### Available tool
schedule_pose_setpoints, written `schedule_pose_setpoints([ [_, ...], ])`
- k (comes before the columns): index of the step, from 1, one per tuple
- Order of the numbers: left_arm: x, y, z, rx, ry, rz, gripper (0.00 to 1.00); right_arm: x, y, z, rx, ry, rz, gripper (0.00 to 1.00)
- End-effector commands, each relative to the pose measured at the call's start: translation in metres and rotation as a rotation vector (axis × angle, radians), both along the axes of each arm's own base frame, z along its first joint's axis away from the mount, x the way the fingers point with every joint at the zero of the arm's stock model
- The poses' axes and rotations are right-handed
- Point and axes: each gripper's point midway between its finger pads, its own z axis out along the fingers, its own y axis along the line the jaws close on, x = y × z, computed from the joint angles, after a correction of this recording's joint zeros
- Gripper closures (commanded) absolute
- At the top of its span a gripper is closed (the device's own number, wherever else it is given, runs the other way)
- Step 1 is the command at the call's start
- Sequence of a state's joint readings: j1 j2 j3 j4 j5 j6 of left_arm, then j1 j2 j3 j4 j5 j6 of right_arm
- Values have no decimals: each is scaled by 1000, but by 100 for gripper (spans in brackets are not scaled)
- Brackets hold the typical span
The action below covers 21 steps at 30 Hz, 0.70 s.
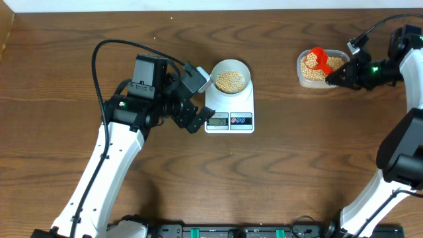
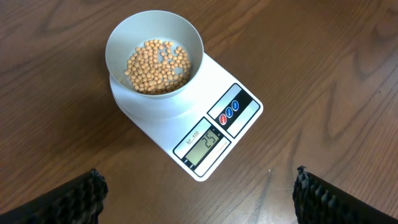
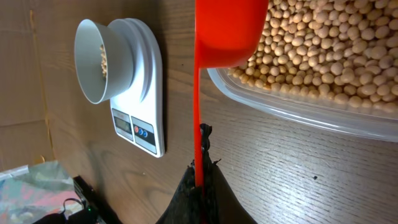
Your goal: Scoop item into bowl and weigh 50g on scale
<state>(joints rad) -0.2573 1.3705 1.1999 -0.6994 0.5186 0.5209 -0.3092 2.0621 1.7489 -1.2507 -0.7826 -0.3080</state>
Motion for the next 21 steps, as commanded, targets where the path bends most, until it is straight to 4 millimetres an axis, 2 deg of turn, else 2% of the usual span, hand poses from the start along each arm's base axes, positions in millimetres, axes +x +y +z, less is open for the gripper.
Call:
schedule_pose_setpoints([
  [1, -2, -2, -1, -6, 5, -13, 2, 1, 15, 8, 32, -34, 40, 99],
  [13, -2, -2, -1, -6, 5, -13, 2, -2, 46, 50, 3, -152, 115, 99],
  [19, -2, -2, -1, -6, 5, -13, 2, -2, 74, 58, 2, -186, 171, 99],
  [21, -2, -2, -1, -6, 4, -12, 2, -1, 89, 58, 4, -196, 199, 99],
])
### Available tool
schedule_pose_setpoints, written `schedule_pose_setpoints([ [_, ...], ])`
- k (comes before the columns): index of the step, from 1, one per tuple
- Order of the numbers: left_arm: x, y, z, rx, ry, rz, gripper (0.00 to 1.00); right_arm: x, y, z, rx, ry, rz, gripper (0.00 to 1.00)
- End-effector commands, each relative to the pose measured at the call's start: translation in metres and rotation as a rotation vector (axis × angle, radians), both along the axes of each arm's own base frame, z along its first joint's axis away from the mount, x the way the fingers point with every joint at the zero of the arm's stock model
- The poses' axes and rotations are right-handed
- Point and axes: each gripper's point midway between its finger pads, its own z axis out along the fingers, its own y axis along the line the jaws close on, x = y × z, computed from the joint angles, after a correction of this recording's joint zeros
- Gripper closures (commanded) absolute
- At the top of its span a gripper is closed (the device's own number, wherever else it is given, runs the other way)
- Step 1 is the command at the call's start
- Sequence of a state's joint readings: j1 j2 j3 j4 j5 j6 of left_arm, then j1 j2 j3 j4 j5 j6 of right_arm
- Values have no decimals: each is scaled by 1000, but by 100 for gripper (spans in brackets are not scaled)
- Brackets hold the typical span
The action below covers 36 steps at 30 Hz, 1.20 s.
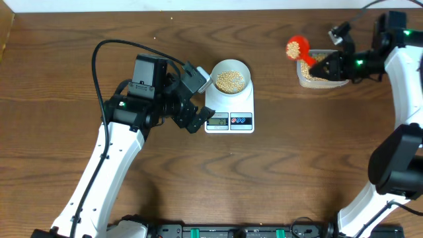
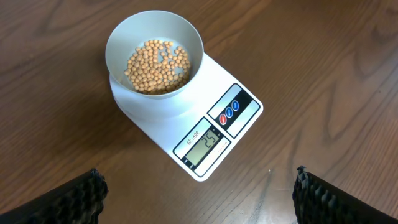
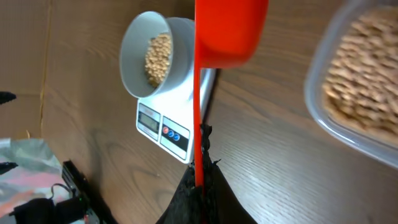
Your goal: Scoop item into bowl and weigh 50g on scale
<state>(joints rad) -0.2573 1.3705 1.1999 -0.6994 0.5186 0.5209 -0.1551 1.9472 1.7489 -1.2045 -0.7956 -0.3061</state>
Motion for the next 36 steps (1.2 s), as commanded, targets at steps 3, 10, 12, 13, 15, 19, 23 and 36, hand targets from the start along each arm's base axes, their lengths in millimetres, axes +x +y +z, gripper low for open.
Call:
schedule_pose_setpoints([
  [3, -2, -2, -1, -6, 4, -12, 2, 2, 40, 14, 28, -58, 75, 99],
  [10, -2, -2, -1, -6, 5, -13, 2, 5, 75, 17, 26, -113, 150, 99],
  [12, -2, -2, -1, -7, 5, -12, 2, 4, 84, 18, 26, -125, 171, 99],
  [13, -2, -2, -1, -6, 5, -13, 2, 3, 90, 18, 27, -130, 184, 99],
  [15, -2, -2, -1, -6, 5, -13, 2, 1, 101, 19, 29, -136, 207, 99],
  [19, -2, -2, -1, -6, 5, -13, 2, -4, 117, 19, 32, -131, 232, 99],
  [23, -2, -2, -1, -6, 5, -13, 2, -8, 127, 18, 28, -130, 255, 99],
  [36, -2, -2, -1, -6, 5, -13, 2, -15, 143, -2, -145, -127, 282, 99],
])
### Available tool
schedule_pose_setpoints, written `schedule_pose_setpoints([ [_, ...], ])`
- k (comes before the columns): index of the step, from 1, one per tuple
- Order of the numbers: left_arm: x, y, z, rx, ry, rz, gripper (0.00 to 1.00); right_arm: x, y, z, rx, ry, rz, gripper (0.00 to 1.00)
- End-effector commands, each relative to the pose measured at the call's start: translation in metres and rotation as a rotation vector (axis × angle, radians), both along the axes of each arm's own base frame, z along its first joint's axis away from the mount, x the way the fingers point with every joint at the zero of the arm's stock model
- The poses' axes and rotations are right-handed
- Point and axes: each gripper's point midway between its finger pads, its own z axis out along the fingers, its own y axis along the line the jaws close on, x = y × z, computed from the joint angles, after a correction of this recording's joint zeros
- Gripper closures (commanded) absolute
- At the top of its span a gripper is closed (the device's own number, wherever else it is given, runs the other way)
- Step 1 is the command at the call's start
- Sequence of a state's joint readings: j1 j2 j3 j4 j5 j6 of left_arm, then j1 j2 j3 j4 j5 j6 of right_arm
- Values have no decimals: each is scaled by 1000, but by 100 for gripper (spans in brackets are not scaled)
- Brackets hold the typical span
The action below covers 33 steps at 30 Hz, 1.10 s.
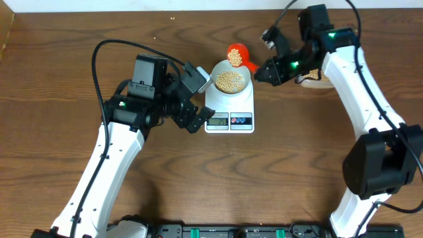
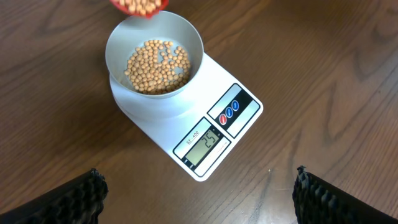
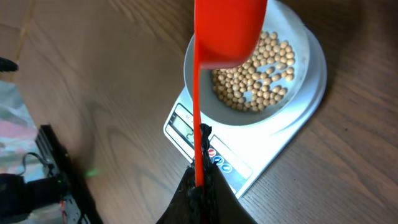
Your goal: Scoop item into bowl and weigh 50g on scale
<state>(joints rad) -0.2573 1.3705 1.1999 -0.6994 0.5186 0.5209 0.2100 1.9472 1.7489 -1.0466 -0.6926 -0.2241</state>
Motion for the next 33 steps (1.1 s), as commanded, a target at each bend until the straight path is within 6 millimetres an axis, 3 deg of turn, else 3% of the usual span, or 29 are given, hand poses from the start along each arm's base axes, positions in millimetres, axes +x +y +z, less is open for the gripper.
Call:
schedule_pose_setpoints([
  [1, -2, -2, -1, -6, 5, -13, 2, -2, 5, 0, -78, -33, -3, 99],
  [17, -2, -2, -1, -6, 5, -13, 2, -3, 6, -12, -205, -58, -15, 99],
  [33, -2, -2, -1, -6, 4, -12, 2, -2, 3, -27, -482, -163, -6, 99],
])
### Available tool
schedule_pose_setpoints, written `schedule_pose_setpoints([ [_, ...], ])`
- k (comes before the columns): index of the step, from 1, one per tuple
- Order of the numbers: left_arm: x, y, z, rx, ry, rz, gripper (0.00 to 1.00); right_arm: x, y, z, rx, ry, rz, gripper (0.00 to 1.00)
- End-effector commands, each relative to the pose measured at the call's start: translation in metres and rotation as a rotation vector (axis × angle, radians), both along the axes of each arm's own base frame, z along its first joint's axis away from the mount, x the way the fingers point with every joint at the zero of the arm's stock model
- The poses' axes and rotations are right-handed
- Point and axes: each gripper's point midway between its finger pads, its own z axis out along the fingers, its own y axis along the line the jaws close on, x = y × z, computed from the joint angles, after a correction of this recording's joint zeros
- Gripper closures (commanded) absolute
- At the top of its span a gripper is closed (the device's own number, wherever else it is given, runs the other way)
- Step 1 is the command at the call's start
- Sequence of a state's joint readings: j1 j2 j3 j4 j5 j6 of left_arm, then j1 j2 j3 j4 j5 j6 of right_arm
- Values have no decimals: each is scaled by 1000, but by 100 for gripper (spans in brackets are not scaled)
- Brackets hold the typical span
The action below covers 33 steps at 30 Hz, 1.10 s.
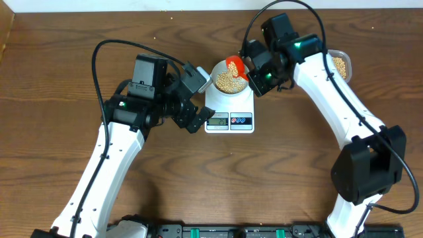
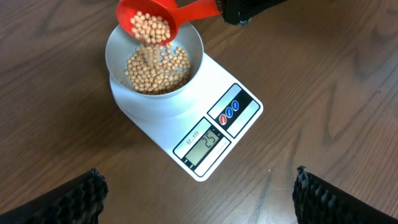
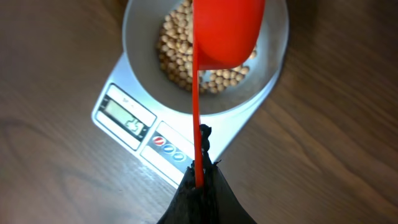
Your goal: Scoop item into bowl and weigh 50g on scale
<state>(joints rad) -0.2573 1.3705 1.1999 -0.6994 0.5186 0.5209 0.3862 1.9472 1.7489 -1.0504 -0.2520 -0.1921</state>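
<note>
A white bowl [image 1: 230, 80] of soybeans sits on a white digital scale [image 1: 229, 119]. My right gripper [image 1: 256, 77] is shut on the handle of a red scoop [image 2: 147, 21], which is tipped over the bowl [image 2: 153, 57] with beans falling from it. From the right wrist the scoop [image 3: 227, 31] covers part of the bowl [image 3: 206, 58], its handle pinched at the fingers [image 3: 199, 186]. My left gripper [image 2: 198, 194] hangs open above the wood, just in front of the scale [image 2: 214, 134], with nothing in it.
A clear tub of soybeans [image 1: 340, 64] stands at the back right, mostly hidden behind my right arm. The scale's display [image 2: 206, 141] faces my left wrist camera. The table is dark wood [image 1: 297, 172].
The scoop was at the bowl's far rim with its beans level in it. Now it is over the bowl and tipped, and beans are falling. My left arm has not moved.
My right gripper held the scoop in the bean tub at the back right. Then the scoop, full, was clear of the tub and left of it. Later it stood at the bowl's far rim, and now it tips beans into the bowl. The left gripper stayed open by the scale.
</note>
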Motion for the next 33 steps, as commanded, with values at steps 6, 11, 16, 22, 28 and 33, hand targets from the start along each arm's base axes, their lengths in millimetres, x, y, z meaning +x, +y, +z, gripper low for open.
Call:
schedule_pose_setpoints([
  [6, -2, -2, -1, -6, 5, -13, 2, 8, -11, 5, -192, -126, 14, 99],
  [11, -2, -2, -1, -6, 5, -13, 2, 11, -5, 6, -190, -152, 48, 99],
  [16, -2, -2, -1, -6, 5, -13, 2, 13, -4, 7, -199, -173, 93, 99],
  [22, -2, -2, -1, -6, 5, -13, 2, 11, -1, 7, -222, -199, 189, 99],
  [28, -2, -2, -1, -6, 5, -13, 2, 12, 1, 8, -232, -221, 237, 99],
  [33, -2, -2, -1, -6, 5, -13, 2, 15, 8, 14, -193, -243, 241, 99],
])
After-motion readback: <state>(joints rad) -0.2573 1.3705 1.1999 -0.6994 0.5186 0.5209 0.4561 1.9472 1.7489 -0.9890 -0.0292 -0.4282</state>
